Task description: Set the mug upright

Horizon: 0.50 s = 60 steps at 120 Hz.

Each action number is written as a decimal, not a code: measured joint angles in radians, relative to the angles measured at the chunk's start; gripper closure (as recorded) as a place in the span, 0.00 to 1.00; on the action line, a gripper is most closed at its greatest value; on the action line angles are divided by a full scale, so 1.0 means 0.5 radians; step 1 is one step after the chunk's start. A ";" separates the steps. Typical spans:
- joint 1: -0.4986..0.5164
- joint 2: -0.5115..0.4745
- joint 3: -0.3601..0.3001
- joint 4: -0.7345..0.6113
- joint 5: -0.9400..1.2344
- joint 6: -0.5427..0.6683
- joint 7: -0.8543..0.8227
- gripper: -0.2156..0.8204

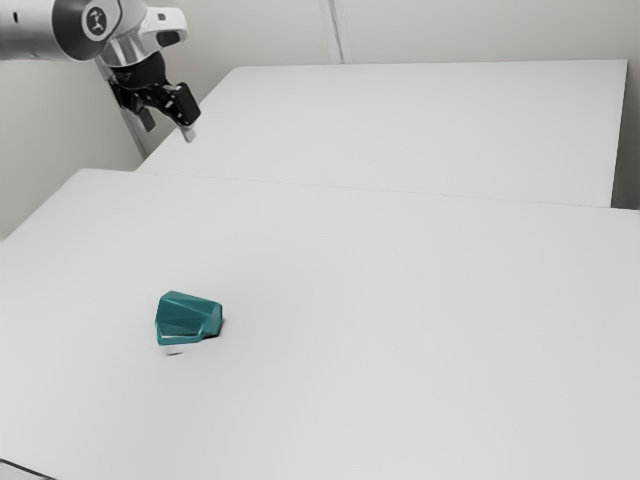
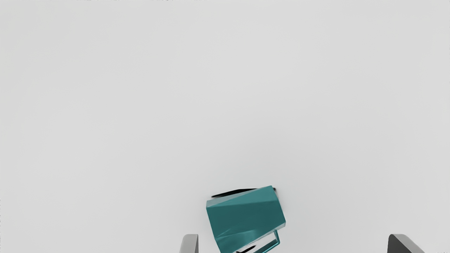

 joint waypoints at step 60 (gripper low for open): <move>0.050 -0.297 0.015 -0.470 -0.004 0.213 0.052 0.23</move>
